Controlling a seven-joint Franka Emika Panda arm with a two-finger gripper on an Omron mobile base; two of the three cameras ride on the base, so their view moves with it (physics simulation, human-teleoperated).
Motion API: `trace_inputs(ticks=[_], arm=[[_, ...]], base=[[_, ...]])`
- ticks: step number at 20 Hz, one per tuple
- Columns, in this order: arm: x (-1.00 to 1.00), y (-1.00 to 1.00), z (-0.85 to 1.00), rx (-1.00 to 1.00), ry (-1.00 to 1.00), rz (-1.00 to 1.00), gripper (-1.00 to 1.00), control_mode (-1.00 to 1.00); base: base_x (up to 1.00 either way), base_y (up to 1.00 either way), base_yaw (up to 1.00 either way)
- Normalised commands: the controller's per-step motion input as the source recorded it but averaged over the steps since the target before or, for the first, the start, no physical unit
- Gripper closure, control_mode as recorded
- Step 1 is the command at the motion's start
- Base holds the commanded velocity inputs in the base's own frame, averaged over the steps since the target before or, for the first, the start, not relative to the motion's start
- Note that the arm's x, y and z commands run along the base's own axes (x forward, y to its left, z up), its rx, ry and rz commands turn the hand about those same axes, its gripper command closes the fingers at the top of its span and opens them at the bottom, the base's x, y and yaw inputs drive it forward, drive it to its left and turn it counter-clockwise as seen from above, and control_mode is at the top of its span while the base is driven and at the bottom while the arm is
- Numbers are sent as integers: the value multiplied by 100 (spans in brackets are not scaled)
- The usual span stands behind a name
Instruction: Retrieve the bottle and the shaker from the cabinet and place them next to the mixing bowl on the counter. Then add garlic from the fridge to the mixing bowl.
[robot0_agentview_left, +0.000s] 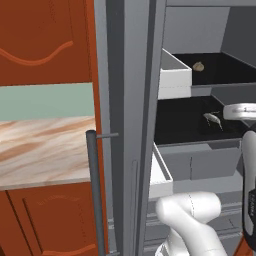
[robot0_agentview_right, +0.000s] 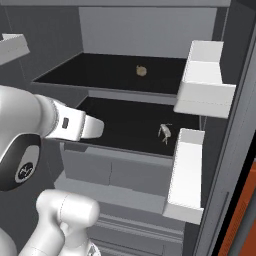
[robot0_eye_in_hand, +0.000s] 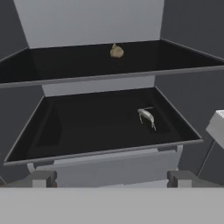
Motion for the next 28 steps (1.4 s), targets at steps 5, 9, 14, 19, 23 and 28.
trace_inputs(ticks=[5,9,14,19,23,28], arm=[[0,0,18,-5,1,-3,-100,-100],[4,0,94,0,0,-4,-100,-100],[29,-1,87,3,0,-3,-100,-100],[61,0,4,2,6,2,-100,-100],[44,0,-18,1,0,4,-100,-100],[72,0,-85,0,0,0,-100,-100]], base=[[0,0,0],[0,0,0],[0,0,0],[0,0,0],[0,0,0],[0,0,0]])
